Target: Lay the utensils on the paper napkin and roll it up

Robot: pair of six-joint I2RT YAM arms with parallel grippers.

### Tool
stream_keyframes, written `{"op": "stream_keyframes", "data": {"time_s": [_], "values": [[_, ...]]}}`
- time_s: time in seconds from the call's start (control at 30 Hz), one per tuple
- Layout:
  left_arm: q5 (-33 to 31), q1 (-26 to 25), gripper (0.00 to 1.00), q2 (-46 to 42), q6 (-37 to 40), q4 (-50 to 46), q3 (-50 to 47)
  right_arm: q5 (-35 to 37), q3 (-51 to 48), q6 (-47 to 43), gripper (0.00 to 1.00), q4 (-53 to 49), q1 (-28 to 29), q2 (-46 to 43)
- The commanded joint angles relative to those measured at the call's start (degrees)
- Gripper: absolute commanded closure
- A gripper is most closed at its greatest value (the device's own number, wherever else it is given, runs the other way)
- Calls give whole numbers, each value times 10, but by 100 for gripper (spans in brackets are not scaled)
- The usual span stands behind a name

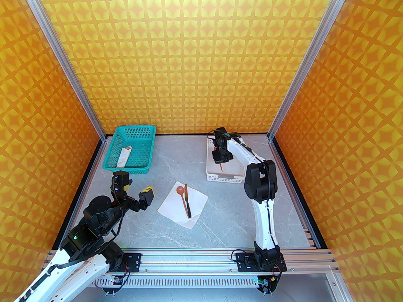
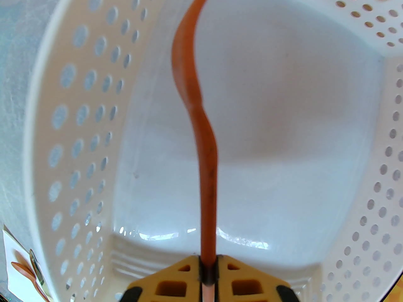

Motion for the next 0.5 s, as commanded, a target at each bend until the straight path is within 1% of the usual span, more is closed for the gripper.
{"op": "stream_keyframes", "data": {"time_s": [0.0,0.2,0.47], "values": [[-1,5,1,2,-4,8,12,17,18,7,87,-12,-1,-33],[-1,5,1,3,-8,11,8,16,22,9,88,-17,-2,-55],[0,5,1,4,-11,17,1,-6,10,19,88,-16,-2,-109]]}}
